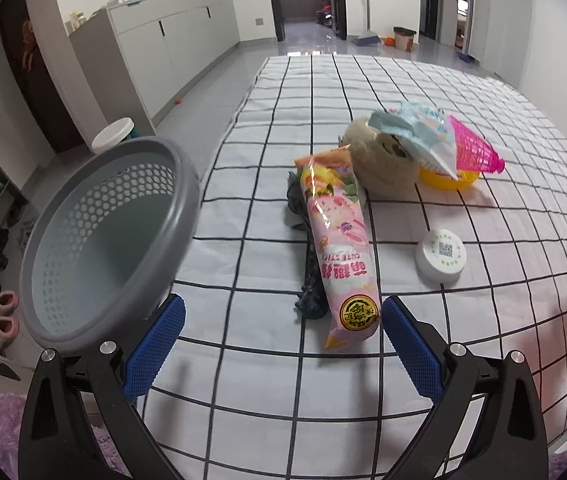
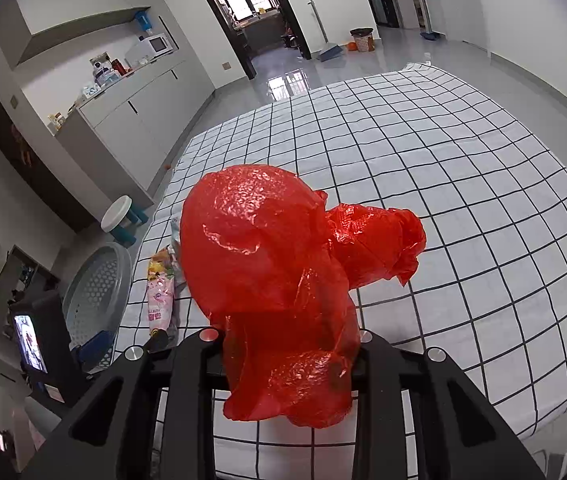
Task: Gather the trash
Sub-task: 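Lift the red bag with the right tool while the left tool approaches the pink wrapper, then close the left tool on the pink snack wrapper and lift it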
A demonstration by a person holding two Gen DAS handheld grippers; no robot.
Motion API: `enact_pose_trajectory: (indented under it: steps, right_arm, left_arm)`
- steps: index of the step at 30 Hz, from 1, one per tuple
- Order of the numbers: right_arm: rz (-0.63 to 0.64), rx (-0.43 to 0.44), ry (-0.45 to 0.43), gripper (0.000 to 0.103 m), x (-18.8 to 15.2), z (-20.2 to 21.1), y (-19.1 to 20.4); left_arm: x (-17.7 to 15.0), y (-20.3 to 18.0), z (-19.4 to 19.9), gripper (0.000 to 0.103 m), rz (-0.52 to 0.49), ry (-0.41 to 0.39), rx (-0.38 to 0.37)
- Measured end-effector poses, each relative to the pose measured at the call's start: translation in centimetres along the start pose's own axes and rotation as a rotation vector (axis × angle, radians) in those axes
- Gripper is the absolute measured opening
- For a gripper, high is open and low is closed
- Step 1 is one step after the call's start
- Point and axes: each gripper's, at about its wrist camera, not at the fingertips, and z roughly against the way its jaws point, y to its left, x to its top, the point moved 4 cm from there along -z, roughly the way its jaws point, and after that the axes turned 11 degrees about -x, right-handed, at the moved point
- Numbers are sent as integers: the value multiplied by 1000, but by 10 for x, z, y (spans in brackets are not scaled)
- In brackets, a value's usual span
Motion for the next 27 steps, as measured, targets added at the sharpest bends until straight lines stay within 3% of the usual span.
enact_pose_trajectory:
  steps: [16,18,20,27]
  right_arm:
    - [1,12,21,27,1,-6,1]
    - [3,12,23,27,1,-7,2]
    - [4,14,25,27,2,-8,3]
    - [8,13,29,27,3,-10,4]
  left_arm:
    - [19,-16,-30,96,-55,9,39]
    - [18,-17,-29,89,-62,3,39]
    - [16,-19,-29,74,-63,10,26]
    - [11,-20,-22,49,-53,13,-16]
